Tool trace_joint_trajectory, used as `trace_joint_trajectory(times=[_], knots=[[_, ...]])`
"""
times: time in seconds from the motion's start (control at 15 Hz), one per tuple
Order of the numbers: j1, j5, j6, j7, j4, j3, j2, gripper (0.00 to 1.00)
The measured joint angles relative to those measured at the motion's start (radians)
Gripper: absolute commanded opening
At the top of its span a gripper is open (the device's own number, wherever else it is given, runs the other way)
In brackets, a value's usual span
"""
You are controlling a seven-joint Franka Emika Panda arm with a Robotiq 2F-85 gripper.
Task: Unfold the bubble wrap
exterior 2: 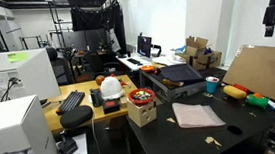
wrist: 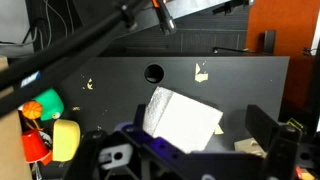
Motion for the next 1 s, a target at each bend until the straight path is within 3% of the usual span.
trace_joint_trajectory(times=[1.0], knots=[[0.006, 0.035, 0.018, 0.006, -0.007, 0.005, 0.019, 1.00]])
